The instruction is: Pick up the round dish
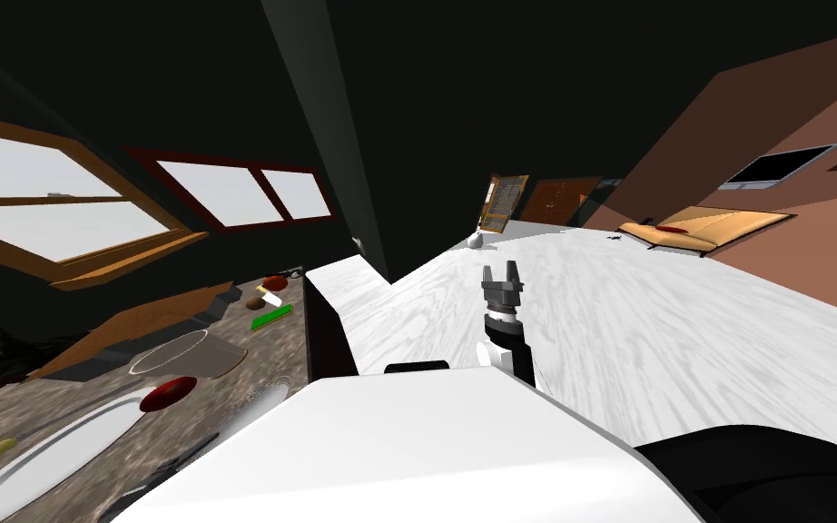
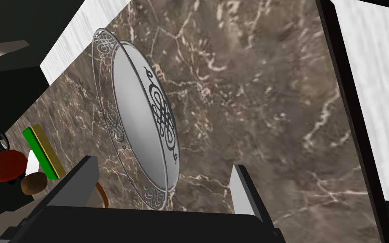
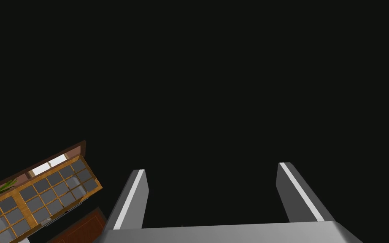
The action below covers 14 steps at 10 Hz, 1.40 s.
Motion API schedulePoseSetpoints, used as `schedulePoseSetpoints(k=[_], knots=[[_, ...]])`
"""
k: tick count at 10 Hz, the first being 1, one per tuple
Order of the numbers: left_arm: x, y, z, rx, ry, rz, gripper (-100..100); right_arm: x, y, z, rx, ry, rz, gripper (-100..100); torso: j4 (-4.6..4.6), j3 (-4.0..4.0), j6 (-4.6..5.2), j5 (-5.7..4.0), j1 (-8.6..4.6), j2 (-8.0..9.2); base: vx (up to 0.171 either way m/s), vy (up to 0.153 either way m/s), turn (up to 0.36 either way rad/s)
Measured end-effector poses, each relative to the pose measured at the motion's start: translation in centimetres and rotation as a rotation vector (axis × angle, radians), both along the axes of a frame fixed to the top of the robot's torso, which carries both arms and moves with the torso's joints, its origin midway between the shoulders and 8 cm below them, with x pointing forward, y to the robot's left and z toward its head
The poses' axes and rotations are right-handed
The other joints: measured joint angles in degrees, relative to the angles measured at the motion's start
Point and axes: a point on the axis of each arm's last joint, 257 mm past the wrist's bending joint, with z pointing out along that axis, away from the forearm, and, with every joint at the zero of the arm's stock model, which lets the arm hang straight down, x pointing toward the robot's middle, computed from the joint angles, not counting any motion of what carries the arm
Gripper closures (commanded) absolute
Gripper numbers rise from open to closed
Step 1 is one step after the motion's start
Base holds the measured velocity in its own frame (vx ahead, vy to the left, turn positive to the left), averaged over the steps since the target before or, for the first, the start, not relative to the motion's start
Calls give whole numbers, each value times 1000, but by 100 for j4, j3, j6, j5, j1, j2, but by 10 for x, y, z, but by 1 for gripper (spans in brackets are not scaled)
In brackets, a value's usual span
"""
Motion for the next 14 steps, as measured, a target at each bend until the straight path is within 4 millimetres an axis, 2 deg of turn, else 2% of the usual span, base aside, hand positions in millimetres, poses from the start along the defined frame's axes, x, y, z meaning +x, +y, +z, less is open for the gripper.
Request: schedulePoseSetpoints(k=[1,6,7,11,12,13,14], knots=[[0,0,0,0,-1,0,-100,0,0,0,0,0,0,0,3,8,-1,-4,-13,12,-3,-9,-112],[-3,15,-16,2,-3,43,-100,0,0,0,0,0,0,0,7,17,0,-7,-28,28,-10,-20,-79],[-4,15,-17,1,-2,44,100,0,0,0,0,0,0,0,7,16,-2,-7,-24,26,0,0,0],[-3,15,-17,2,-2,42,100,0,0,0,0,0,0,0,7,15,-4,-6,-22,23,0,0,-3],[-4,15,-17,2,-2,42,0,0,0,0,0,0,0,0,7,15,-5,-6,-22,24,0,0,0],[-4,15,-17,2,-1,42,100,0,0,0,0,0,0,0,7,16,-5,-7,-22,24,9,18,126],[-3,12,-14,1,-1,35,100,0,0,0,0,0,0,0,7,16,-11,-8,-19,25,12,28,156]])
